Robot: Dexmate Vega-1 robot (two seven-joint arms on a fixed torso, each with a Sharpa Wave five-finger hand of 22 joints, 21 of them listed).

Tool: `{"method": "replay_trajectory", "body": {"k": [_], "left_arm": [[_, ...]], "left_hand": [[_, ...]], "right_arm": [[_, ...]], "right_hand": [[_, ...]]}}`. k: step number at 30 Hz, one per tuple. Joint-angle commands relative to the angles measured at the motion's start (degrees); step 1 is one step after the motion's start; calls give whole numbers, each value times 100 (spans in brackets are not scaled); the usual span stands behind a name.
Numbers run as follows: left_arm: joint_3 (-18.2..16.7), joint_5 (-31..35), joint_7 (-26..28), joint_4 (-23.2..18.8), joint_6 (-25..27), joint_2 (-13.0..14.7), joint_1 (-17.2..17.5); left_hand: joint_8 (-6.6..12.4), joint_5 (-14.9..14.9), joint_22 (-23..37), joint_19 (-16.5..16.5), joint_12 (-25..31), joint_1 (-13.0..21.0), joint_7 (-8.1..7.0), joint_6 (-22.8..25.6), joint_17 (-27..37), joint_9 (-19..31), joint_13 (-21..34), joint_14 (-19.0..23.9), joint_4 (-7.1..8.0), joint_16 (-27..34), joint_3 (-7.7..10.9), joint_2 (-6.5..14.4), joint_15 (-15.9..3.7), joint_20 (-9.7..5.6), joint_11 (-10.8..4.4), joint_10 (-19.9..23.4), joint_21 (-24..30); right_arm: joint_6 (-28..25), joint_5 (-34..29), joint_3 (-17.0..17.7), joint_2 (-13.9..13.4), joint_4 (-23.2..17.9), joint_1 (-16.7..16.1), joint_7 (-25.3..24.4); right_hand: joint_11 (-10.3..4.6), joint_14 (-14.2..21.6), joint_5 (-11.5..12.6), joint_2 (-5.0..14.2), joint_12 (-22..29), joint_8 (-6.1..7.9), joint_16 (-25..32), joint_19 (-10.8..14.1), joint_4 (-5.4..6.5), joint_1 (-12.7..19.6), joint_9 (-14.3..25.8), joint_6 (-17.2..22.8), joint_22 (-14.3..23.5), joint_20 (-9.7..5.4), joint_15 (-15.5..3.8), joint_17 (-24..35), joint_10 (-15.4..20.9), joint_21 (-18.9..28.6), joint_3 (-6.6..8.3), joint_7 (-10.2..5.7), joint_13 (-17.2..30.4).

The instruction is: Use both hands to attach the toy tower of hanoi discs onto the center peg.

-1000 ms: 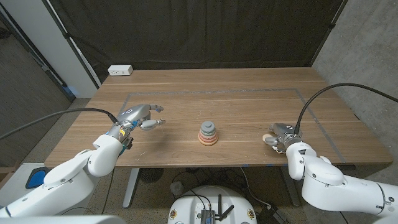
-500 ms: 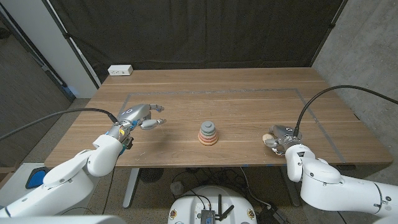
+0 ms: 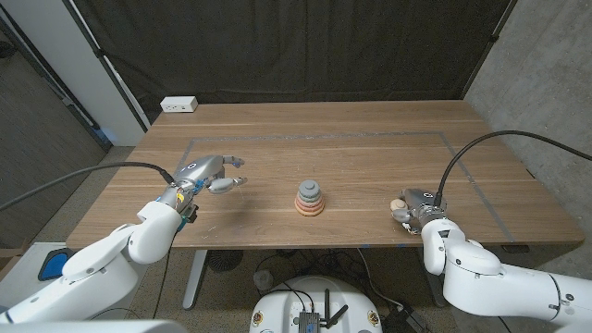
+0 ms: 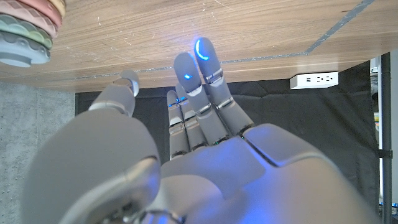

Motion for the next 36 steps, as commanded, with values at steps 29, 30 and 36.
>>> {"method": "replay_trajectory", "body": {"k": [29, 30, 36], "left_arm": [[-101, 45, -19, -14, -156, -206, 180], [-105, 41, -19, -12, -164, -212, 183], [-115, 41, -48, -4, -178, -221, 184]], "left_hand": [[27, 51, 14, 14, 16, -25, -3, 115, 42, 22, 45, 2, -14, -10, 118, 130, -411, -549, 21, 41, -10], [29, 51, 14, 8, 16, -26, -10, 122, 48, 22, 46, 6, -14, -5, 120, 132, -410, -548, 21, 40, -13], [27, 54, 14, 17, 13, -43, -10, 129, 50, 26, 44, 8, -13, -6, 139, 152, -411, -549, 19, 47, -13]], "right_arm": [[169, 439, 154, 207, 338, -377, -719], [223, 450, 200, 198, 346, -423, -758], [393, 503, 428, 183, 350, -614, -903]], "right_hand": [[-371, 403, 40, 242, 363, 246, 215, 134, -17, 305, 29, 467, -10, -455, -457, 192, 1074, 190, -29, -400, 192], [-396, 383, 44, 249, 391, 278, 197, 149, -26, 337, 41, 527, -11, -459, -459, 166, 1168, 199, -23, -434, 204], [-488, 609, 32, 327, 475, 505, 407, 297, -42, 582, 155, 900, -16, -469, -459, 237, 1598, 273, 7, -478, 300]]}}
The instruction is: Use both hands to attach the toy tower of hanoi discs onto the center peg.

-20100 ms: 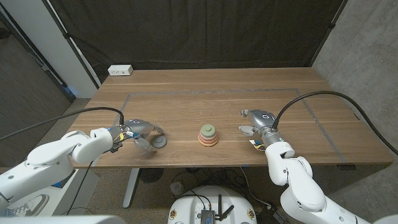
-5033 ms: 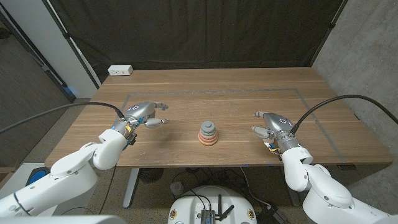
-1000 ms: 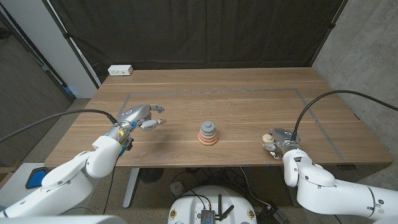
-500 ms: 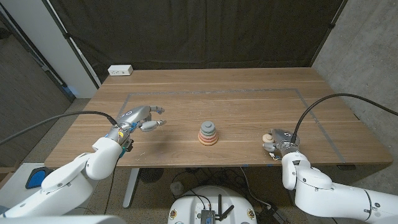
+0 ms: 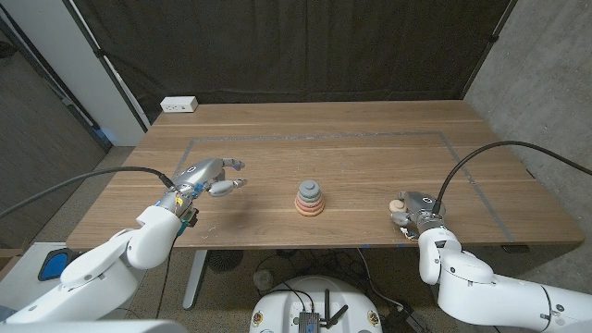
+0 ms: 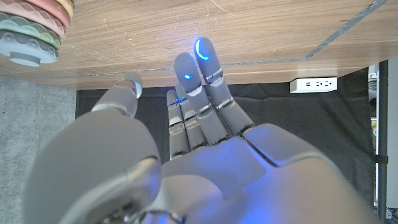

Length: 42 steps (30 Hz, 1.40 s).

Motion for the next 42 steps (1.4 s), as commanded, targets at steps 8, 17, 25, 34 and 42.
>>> {"method": "replay_trajectory", "body": {"k": [8, 17, 25, 34, 42], "left_arm": [[-50, 4, 54, 37, -150, -96, 18], [-65, 54, -16, 6, -88, -99, -19], [-141, 114, -112, -3, -64, -42, -29], [-26, 115, -70, 134, -174, -56, -196], [27, 95, -41, 189, -189, -55, -245]], "left_hand": [[30, 35, 13, 18, 28, -14, -21, 80, 25, 27, 19, 3, -2, -10, 68, 61, -411, -541, 6, 91, -16], [41, 39, 13, 40, 39, -24, -30, 129, 40, 33, 18, 27, -15, 9, 97, 70, -411, -552, 11, 148, -12], [31, 41, 15, 46, 21, -42, -35, 129, 41, 38, 15, 29, -22, 13, 117, 66, -411, -561, 16, 129, -12], [12, 41, 17, 47, 6, -52, -26, 95, 32, 43, 25, 21, -33, 10, 133, 49, -411, -563, 10, 95, -11], [9, 41, 19, 56, 5, -56, -36, 96, 23, 46, 22, 22, -39, 10, 144, 36, -410, -566, 7, 106, -5]], "right_arm": [[495, 125, 601, -60, 2, -539, -399], [679, 135, 875, -118, -123, -713, -379], [695, 136, 1122, -295, -408, -849, -337], [509, -48, 977, -328, -649, -673, -184], [393, -168, 869, -384, -859, -529, -73]], "right_hand": [[-380, 731, -19, 321, 76, 398, 551, 493, 42, 468, 179, 674, -4, -418, -292, 75, 1041, 179, 97, -23, 123], [-330, 870, -25, 408, 16, 488, 640, 592, 45, 535, 175, 885, -16, -420, -289, 70, 1162, 178, 120, 62, 93], [-290, 920, -11, 438, -25, 507, 679, 619, 22, 599, 204, 874, -24, -422, -288, 73, 1149, 159, 147, 69, 119], [-290, 939, -5, 436, -46, 510, 695, 635, 15, 629, 213, 858, -25, -421, -286, 74, 1154, 148, 153, 69, 140], [-304, 951, 3, 422, -64, 527, 707, 647, 7, 654, 216, 887, -26, -421, -286, 74, 1156, 139, 155, 65, 159]]}}
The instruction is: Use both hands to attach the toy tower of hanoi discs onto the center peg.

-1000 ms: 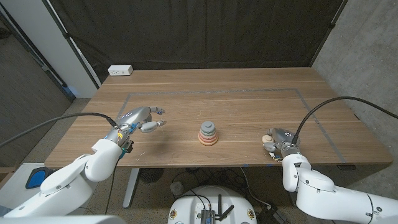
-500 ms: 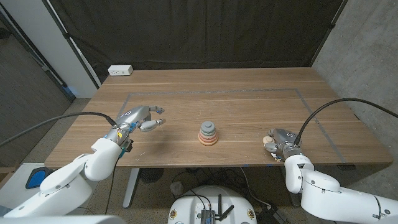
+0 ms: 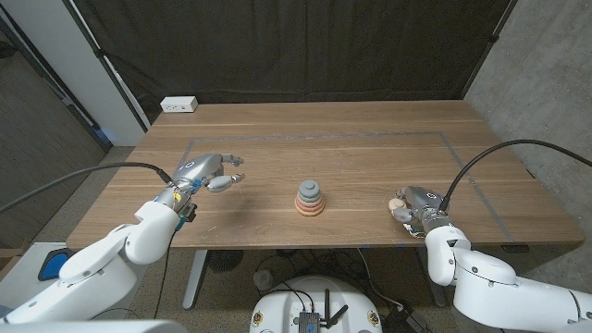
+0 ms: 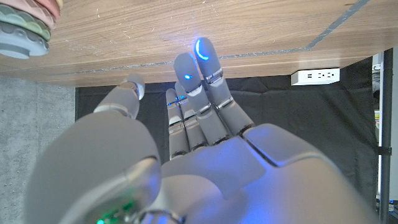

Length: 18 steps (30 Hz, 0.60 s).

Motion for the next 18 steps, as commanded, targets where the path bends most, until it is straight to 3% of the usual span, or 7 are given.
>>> {"method": "replay_trajectory", "body": {"k": [1, 8, 18], "left_arm": [[80, -6, 33, 100, -98, 3, -98], [78, -34, 96, 140, -150, -6, -82], [64, -67, 164, 156, -211, -23, -32]], "left_hand": [[10, 41, 19, 57, 6, -11, -7, 7, 10, 19, 24, 25, 0, 12, 42, -10, -410, -567, -11, 25, -5], [22, 39, 20, 82, 26, -17, -16, 46, 9, 23, 22, 46, 1, 25, 53, -13, -411, -580, -25, 94, 4], [21, 37, 21, 91, 27, -25, -26, 63, 2, 28, 27, 52, 0, 32, 70, -21, -411, -579, -27, 112, 11]], "right_arm": [[-165, -198, -125, -122, -449, 232, 159], [-301, -279, -185, -227, -706, 330, 234], [-690, -447, -553, -311, -1023, 669, 270]], "right_hand": [[-506, 57, 33, 383, -9, 29, 28, 76, 0, 391, 48, 224, -1, -173, 23, 24, 566, -20, 42, -195, 18], [-500, 64, 37, 361, -26, 47, 35, 86, 2, 403, 48, 261, 0, -172, 23, 23, 594, -28, 37, -194, 23], [-520, 70, 41, 350, -43, 62, 37, 90, 12, 409, 46, 295, 0, -171, 23, 21, 606, -40, 31, -205, 46]]}}
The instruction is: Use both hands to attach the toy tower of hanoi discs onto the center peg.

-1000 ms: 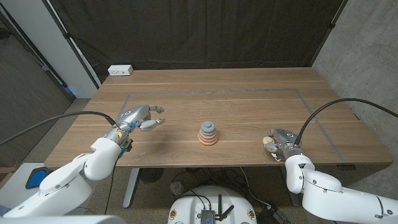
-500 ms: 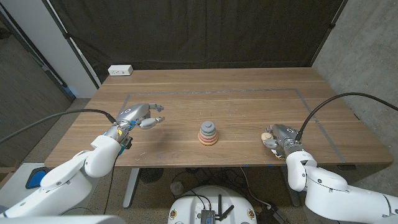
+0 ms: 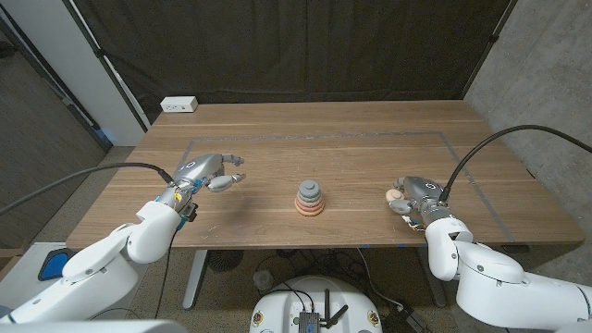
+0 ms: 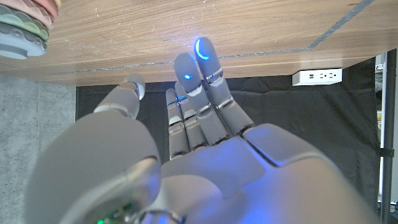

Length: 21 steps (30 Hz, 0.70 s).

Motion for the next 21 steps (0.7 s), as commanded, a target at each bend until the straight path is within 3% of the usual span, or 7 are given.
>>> {"method": "replay_trajectory", "body": {"k": [1, 6, 15, 21], "left_arm": [[-6, -55, 110, 33, -93, -24, 41], [-15, -70, 117, 36, -95, -39, 69], [-49, -73, 47, 27, -98, 14, 95], [-92, -62, 56, 29, -121, 9, 111]], "left_hand": [[23, 37, 6, 72, 27, -25, -24, 70, 11, 29, 29, 56, 15, 36, 26, -22, -411, -564, 6, 83, 12], [19, 36, 7, 70, 21, -28, -31, 68, 9, 31, 26, 57, 14, 39, 35, -25, -411, -561, -8, 86, 14], [19, 36, 8, 69, 20, -30, -27, 79, 8, 35, 36, 63, 13, 47, 49, -26, -411, -564, -8, 85, 18], [12, 35, 9, 68, 18, -31, -20, 68, 4, 36, 38, 62, 13, 48, 58, -28, -411, -566, -4, 89, 21]], "right_arm": [[-330, -127, -377, -152, -518, 395, 46], [-128, 100, -111, -223, -622, 227, 11], [62, -129, -393, -303, -730, 394, 51], [371, -250, -352, -364, -764, 414, 214]], "right_hand": [[-524, 41, 44, 348, -8, 36, 38, 39, 15, 381, 35, 258, 0, -161, -8, 21, 540, -3, 31, -213, 25], [-474, 50, 47, 352, -29, 14, 39, 57, 23, 385, 30, 210, 2, -161, -9, 18, 549, -5, 28, -162, 27], [-457, 79, 49, 361, -55, 2, 52, 114, 27, 397, 24, 192, 6, -161, -9, 21, 535, 6, 23, -140, 36], [-451, 92, 50, 363, -63, -3, 58, 132, 27, 404, 21, 189, 6, -162, -9, 22, 530, 7, 22, -143, 48]]}}
